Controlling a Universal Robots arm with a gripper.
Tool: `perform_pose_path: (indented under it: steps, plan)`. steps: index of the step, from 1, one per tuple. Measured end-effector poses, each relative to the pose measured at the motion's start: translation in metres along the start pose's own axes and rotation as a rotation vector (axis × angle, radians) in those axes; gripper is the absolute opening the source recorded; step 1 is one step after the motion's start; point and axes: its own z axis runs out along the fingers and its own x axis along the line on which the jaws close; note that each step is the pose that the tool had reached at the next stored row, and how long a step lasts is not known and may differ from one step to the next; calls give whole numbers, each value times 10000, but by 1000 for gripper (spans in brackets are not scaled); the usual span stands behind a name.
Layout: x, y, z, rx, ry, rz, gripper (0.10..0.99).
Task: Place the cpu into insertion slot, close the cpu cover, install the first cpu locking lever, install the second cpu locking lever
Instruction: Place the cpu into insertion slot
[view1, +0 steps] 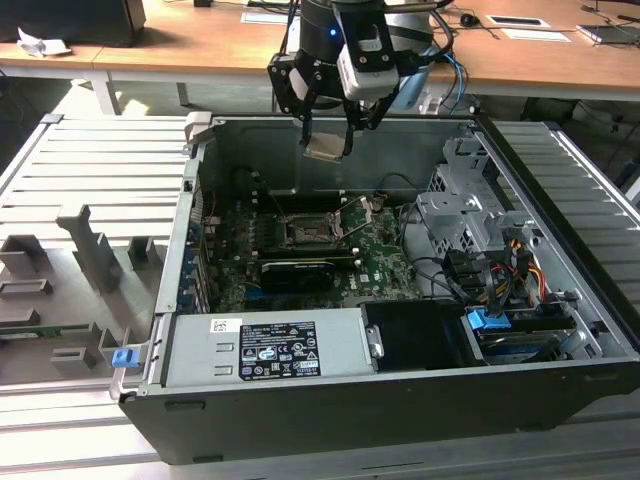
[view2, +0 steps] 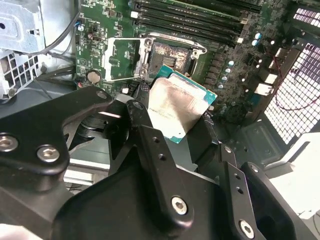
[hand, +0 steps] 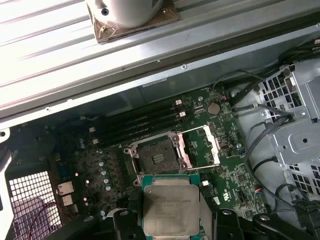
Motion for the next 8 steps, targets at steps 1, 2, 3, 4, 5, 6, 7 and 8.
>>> perform_pose_path:
  steps: [1,2,3,4,5,6,7,8]
  plan:
    - [0,0,1,-1,-7,65,541]
    - [0,0,2,-3,-11,108,541]
    - [0,0,3,-4,-15,150,541]
    - [0,0,3,-4,-19,189,541]
    - [0,0,5,-6,-27,267,541]
    - [0,-1,8,-7,-35,349,541]
    - [0,-1,10,-9,-40,394,541]
    - [0,-1,11,-9,-45,440,541]
